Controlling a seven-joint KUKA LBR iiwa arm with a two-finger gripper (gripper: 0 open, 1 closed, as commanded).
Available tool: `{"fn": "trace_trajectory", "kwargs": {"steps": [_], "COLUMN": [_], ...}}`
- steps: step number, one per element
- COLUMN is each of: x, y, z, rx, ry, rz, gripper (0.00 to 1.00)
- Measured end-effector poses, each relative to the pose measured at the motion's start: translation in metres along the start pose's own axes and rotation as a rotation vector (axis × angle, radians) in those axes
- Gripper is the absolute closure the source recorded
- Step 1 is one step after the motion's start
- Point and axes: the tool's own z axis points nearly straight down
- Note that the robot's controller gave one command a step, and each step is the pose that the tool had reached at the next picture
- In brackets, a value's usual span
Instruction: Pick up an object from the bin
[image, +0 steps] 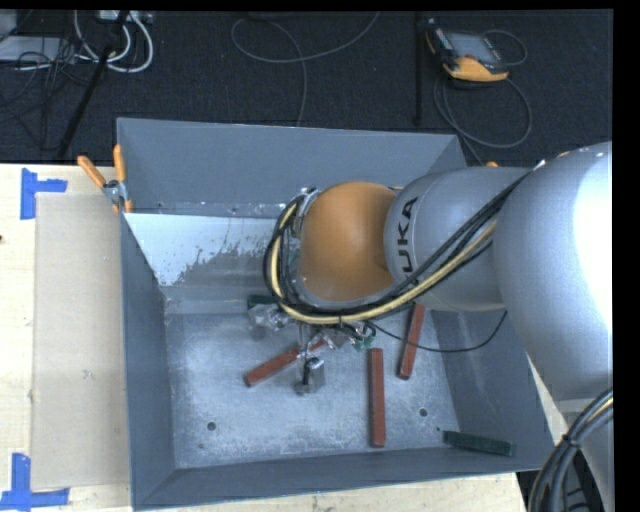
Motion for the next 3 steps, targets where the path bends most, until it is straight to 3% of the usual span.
{"fn": "trace_trajectory", "kwargs": {"steps": [1, 2, 3], "x": [-0.0012, -0.0010, -0.0015], "y": [-0.0010, -0.0011, -0.0014], "z": [-0.0037, -0.0035, -0.0040], "rx": [0.002, 0.002, 0.002], "ry": [-0.005, -0.005, -0.006], "rz": [0.002, 0.003, 0.003], "gripper": [1.00, 0.00, 1.00]}}
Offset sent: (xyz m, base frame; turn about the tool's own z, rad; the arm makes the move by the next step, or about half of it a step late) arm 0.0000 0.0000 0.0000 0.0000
